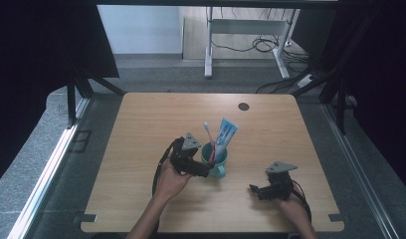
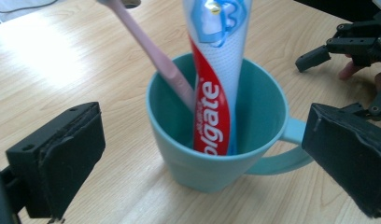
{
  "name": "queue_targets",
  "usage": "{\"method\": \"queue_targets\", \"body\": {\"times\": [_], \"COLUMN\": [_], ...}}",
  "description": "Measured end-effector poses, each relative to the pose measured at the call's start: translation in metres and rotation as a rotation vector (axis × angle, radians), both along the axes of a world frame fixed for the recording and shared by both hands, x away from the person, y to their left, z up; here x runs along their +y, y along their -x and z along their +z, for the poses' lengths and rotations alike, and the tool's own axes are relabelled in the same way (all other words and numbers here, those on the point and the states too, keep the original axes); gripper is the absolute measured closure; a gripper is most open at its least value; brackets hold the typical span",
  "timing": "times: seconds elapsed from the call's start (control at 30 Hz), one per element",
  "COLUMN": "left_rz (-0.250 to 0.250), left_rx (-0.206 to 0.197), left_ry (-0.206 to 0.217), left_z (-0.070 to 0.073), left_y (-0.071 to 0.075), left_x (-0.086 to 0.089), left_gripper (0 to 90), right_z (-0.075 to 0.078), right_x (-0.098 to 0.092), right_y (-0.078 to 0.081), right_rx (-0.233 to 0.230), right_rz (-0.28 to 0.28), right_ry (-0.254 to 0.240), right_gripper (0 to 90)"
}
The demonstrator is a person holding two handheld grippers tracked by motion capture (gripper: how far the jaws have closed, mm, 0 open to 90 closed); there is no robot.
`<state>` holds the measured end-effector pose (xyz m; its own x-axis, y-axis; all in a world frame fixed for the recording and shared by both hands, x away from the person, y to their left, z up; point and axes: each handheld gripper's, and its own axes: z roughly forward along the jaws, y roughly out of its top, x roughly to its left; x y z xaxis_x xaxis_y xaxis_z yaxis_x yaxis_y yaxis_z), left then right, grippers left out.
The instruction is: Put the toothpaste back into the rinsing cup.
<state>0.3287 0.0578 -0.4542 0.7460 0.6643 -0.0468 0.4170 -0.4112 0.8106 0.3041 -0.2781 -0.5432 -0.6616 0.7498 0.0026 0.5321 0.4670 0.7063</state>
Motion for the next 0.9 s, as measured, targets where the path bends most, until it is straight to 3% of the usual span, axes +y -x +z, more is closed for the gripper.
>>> {"method": "queue_targets", "body": {"times": [0.37, 0.9], "left_rz": [0.025, 0.074], "left_rx": [-0.009, 0.007], "left_ry": [0.005, -0.032], "left_z": [-0.003, -0.008], "left_y": [0.004, 0.009], "left_x": [0.017, 0.048], "left_gripper": [0.0, 0.0], "right_z": [0.000, 0.000], "right_x": [0.000, 0.000], "right_y": [0.000, 0.000], "right_rx": [-0.001, 0.000], "right_rz": [0.000, 0.000], "right_ry": [0.000, 0.000], "right_gripper": [2.2, 2.2]}}
